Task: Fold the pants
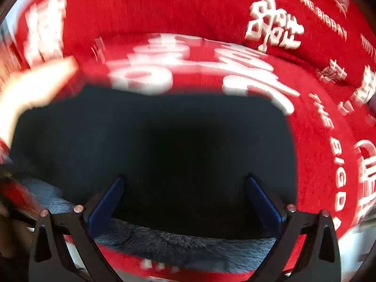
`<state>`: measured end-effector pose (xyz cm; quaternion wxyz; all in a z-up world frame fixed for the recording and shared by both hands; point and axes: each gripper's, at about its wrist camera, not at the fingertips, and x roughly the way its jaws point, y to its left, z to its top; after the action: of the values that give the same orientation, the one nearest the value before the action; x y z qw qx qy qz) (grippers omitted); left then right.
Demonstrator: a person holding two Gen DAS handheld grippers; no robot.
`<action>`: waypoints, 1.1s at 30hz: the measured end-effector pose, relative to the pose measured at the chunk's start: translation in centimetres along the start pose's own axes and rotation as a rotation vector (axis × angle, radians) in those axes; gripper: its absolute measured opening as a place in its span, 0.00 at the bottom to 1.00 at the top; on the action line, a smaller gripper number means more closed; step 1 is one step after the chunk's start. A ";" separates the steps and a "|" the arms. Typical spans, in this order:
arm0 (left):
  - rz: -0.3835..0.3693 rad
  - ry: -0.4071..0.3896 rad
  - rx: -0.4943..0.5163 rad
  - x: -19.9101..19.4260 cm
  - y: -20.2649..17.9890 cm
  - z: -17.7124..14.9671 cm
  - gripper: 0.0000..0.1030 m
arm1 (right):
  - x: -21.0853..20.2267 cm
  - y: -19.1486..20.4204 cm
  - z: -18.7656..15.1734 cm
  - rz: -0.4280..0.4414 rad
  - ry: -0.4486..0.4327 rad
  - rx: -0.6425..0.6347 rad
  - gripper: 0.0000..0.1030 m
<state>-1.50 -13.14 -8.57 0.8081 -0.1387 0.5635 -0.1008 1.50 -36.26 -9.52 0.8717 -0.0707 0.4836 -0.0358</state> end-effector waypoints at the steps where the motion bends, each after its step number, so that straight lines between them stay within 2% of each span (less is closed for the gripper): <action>1: 0.006 -0.011 0.004 -0.3 0.2 -0.1 1.00 | -0.3 0.7 0.5 0.043 0.009 -0.004 1.00; 3: 0.007 -0.024 0.016 -1.0 1.1 -0.4 1.00 | -0.7 2.1 0.9 0.111 -0.002 -0.016 1.00; 5: 0.012 -0.017 0.010 -1.2 1.9 -0.7 1.00 | 0.5 3.8 1.3 0.035 0.005 -0.074 1.00; 6: 0.012 -0.018 -0.001 -1.4 2.6 -0.9 1.00 | 0.9 3.5 1.7 0.046 0.001 -0.055 1.00; 8: 0.009 -0.031 -0.020 -2.2 3.7 -1.2 1.00 | 2.2 1.6 2.5 0.126 0.036 0.046 1.00; 11: 0.014 -0.069 -0.055 -3.4 5.5 -1.0 1.00 | 2.0 2.7 4.3 0.090 0.086 -0.004 1.00; 13: 0.021 -0.091 -0.088 -3.9 6.9 -0.8 1.00 | 0.7 3.7 4.9 0.097 0.032 -0.023 1.00; 17: 0.033 -0.049 -0.150 -2.6 9.5 -0.4 1.00 | 0.6 7.3 6.1 0.179 -0.006 -0.061 1.00; 20: 0.046 -0.021 -0.146 -1.8 10.1 -1.0 1.00 | 3.2 11.3 6.7 0.230 0.051 -0.143 1.00; 21: 0.045 -0.032 -0.136 -2.3 10.0 -1.1 1.00 | 4.3 12.4 6.7 0.174 0.073 -0.180 1.00; 22: 0.048 -0.043 -0.128 -2.7 9.9 -1.1 1.00 | 4.9 13.4 6.8 0.119 0.049 -0.229 1.00; 23: 0.057 -0.060 -0.115 -3.3 9.8 -1.2 1.00 | 4.7 13.6 7.2 0.121 0.036 -0.231 1.00; 24: 0.065 -0.081 -0.105 -3.9 9.9 -1.3 1.00 | 4.7 13.8 7.8 0.125 0.067 -0.230 1.00; 25: 0.069 -0.093 -0.104 -4.3 10.0 -1.3 1.00 | 4.2 13.9 8.7 0.167 0.083 -0.219 1.00; 27: 0.080 -0.109 -0.117 -4.8 10.7 -1.4 1.00 | 2.1 14.5 9.8 0.289 0.005 -0.238 1.00; 29: 0.083 -0.113 -0.131 -5.0 11.5 -1.5 1.00 | 0.9 15.9 10.8 0.360 -0.041 -0.316 1.00; 30: 0.085 -0.116 -0.133 -5.1 11.8 -1.4 1.00 | 0.8 17.0 11.3 0.406 -0.036 -0.360 1.00; 31: 0.086 -0.121 -0.130 -5.2 11.9 -1.4 1.00 | 1.2 18.5 12.0 0.491 -0.002 -0.418 1.00; 33: 0.090 -0.139 -0.111 -5.8 12.2 -1.5 1.00 | 2.3 21.1 13.1 0.603 0.055 -0.502 1.00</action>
<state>-4.80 0.00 -8.02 0.8401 -0.1646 0.5164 -0.0231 13.69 -14.56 -7.98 0.7854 -0.1357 0.4996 0.3394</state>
